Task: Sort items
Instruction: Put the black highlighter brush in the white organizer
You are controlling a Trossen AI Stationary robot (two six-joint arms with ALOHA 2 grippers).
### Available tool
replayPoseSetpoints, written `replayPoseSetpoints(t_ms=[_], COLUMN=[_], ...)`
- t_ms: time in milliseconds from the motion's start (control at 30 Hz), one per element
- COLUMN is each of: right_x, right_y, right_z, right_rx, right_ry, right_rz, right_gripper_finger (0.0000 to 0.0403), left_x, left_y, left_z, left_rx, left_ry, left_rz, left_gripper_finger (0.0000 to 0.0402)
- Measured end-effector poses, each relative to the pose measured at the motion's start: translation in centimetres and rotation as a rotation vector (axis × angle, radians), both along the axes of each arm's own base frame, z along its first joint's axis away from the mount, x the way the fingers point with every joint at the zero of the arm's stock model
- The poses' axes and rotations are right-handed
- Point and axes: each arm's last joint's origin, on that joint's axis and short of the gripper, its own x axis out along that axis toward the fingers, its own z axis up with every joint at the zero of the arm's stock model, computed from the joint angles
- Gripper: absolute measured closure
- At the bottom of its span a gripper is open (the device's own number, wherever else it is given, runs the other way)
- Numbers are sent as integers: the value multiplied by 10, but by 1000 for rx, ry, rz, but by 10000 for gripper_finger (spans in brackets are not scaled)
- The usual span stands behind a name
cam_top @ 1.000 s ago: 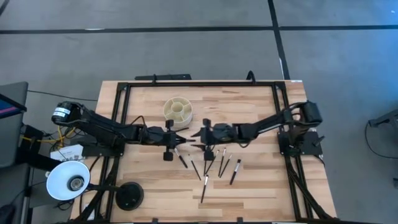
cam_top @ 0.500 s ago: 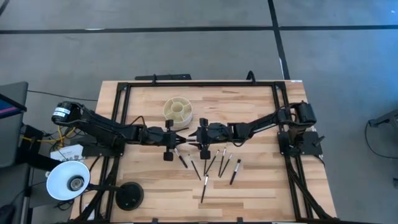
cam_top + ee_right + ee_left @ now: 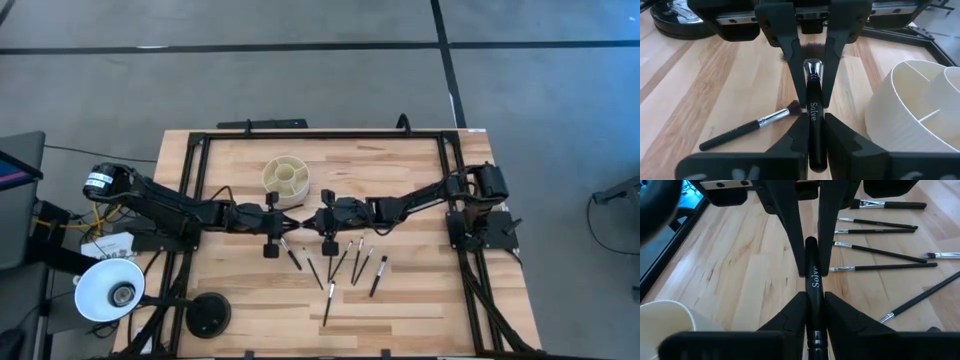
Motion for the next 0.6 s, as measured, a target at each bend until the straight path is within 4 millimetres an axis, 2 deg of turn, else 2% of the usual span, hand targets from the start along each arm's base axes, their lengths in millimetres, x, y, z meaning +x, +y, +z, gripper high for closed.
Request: replayPoseSetpoints(t_ms=[133, 400, 500, 600], right_x=[-1, -2, -8, -22], right_y=[0, -5, -5, -5], right_z=[-1, 1, 14, 35], right_rx=[17, -2, -63, -185], right_ry=[16, 10, 4, 13], right_rz=[-7, -107, -220, -355], right_gripper_finger=[363, 376, 376, 376], left_x=[1, 4, 3, -1], left_y=[0, 0, -1, -2], left_z=[2, 9, 11, 19], left_rx=[-16, -24, -4, 6], left_ry=[-20, -100, -119, -157], left_rz=[0, 31, 76, 108], left_gripper_finger=[324, 287, 272, 266])
